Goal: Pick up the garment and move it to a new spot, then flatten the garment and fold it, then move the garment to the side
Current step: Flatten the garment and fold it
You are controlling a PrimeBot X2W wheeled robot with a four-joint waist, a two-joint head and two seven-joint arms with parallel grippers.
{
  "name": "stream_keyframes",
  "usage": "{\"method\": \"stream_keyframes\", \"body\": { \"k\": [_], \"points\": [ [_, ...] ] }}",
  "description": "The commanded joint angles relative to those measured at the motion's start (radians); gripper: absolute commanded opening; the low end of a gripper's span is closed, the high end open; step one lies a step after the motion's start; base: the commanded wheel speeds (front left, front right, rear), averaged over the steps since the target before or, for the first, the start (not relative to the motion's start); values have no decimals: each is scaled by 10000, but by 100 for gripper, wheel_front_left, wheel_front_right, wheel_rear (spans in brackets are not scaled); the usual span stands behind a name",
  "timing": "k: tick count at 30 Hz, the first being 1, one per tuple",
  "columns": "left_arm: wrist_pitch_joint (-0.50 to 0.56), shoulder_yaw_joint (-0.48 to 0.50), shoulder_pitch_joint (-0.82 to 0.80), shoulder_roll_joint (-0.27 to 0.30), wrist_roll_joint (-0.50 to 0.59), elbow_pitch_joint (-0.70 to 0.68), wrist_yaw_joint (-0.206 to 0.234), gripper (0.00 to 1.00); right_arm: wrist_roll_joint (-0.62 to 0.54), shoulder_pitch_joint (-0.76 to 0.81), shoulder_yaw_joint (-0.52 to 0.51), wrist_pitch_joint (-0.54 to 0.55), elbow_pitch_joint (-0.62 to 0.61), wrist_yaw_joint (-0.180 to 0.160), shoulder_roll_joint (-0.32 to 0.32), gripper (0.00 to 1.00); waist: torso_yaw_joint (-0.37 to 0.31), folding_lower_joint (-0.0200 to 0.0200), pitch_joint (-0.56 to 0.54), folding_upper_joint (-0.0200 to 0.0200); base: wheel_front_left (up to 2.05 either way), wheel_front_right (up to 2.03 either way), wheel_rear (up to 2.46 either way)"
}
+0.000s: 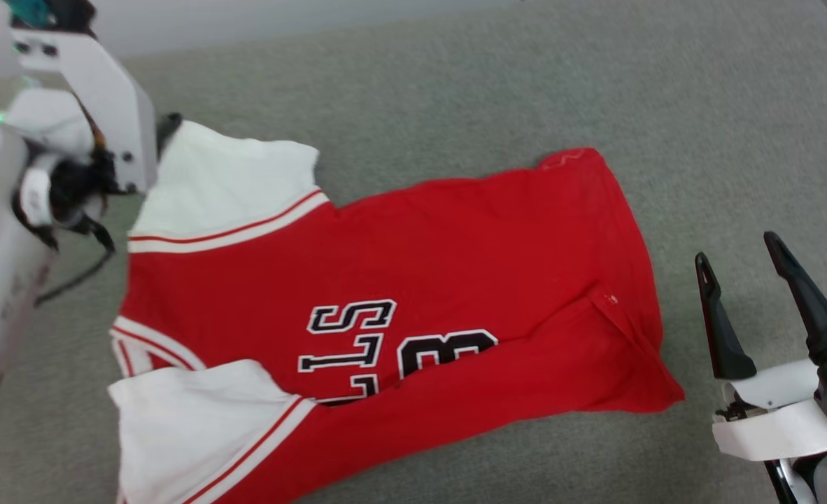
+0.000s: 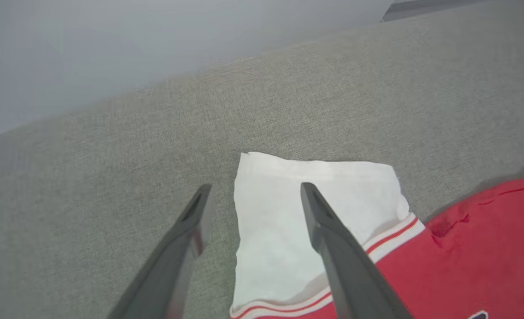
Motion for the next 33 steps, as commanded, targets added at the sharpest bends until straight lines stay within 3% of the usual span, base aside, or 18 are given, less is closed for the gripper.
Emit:
{"method": "stream_keyframes", "body": {
  "k": [1,8,21,22,24,33],
  "points": [
    [95,-43,-235,15,33,153,-136,100,21,-129,8,-67,14,-8,76,100,-455,0,502,-1,0,0,0],
    [1363,-386,-1137,-13,58,1675,-598,100,251,-428,52,-87,190,-8,271,100,-784,0,1035,-1,0,0,0],
    [2309,-709,-1861,-618,47,3563,-589,100,633,-813,133,-91,371,-8,324,100,-785,0,1541,-1,0,0,0],
    [2375,-680,-1852,-679,-29,3685,-621,77,654,-843,164,-91,399,-8,301,100,-770,0,1554,-1,0,0,0],
    [2380,-645,-1864,-801,-144,3864,-720,0,680,-894,209,-91,435,-8,256,100,-732,0,1573,-1,0,0,0],
    [1755,-610,-2309,-977,-91,4234,-1130,0,1138,-1052,360,308,361,-8,16,100,-380,0,1494,-1,0,0,0]
  ]
}}
